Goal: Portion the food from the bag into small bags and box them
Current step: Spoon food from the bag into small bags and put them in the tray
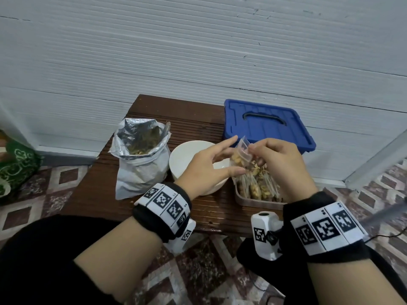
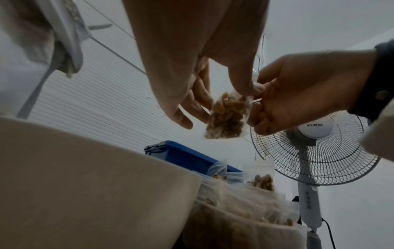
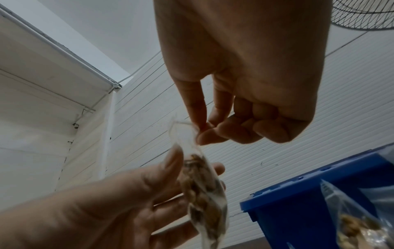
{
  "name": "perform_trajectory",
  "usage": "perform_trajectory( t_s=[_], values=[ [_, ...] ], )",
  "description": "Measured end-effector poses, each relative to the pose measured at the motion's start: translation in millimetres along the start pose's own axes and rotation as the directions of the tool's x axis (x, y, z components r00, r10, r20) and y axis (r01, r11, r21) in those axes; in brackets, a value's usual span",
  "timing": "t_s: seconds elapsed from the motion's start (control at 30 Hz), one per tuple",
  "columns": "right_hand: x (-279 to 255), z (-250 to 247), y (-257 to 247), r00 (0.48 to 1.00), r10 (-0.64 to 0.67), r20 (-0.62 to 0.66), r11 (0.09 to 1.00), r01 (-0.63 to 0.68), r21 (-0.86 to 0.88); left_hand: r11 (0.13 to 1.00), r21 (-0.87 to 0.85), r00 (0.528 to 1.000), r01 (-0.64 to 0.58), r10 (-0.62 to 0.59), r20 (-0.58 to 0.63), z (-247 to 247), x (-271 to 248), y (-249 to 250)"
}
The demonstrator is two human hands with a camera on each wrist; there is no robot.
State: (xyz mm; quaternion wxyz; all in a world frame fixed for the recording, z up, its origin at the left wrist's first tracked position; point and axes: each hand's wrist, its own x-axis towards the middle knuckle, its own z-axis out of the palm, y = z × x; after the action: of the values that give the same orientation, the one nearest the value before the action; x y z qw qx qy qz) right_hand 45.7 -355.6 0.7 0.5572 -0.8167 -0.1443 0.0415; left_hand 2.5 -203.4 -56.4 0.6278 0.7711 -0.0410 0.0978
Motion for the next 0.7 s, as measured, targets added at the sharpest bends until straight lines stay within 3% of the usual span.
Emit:
perform_trajectory(
  t_s=[0.2, 0.4, 0.53, 0.7],
  values=[
    [-3, 2, -3, 0.999, 0.032, 0.038, 0.998, -0.03, -0.054, 1.0, 0.01, 0.988, -0.003, 0.004, -0.153, 8, 1, -4],
    [-4, -4, -3, 0.994, -0.111, 0.019, 0.935, 0.111, -0.338, 0.996, 0.086, 0.986, 0.014, 0.001, -0.17, 15, -1, -2],
    [2, -22, 2, 0.995, -0.053, -0.087, 0.95, 0.023, -0.31, 0.992, 0.105, 0.994, 0.075, -0.066, -0.088, 15, -2, -4],
    [3, -54, 9, 0.961, -0.01, -0.275, 0.978, -0.048, -0.205, 0.978, 0.141, 0.984, 0.151, -0.135, -0.116, 11, 1, -8]
  ],
)
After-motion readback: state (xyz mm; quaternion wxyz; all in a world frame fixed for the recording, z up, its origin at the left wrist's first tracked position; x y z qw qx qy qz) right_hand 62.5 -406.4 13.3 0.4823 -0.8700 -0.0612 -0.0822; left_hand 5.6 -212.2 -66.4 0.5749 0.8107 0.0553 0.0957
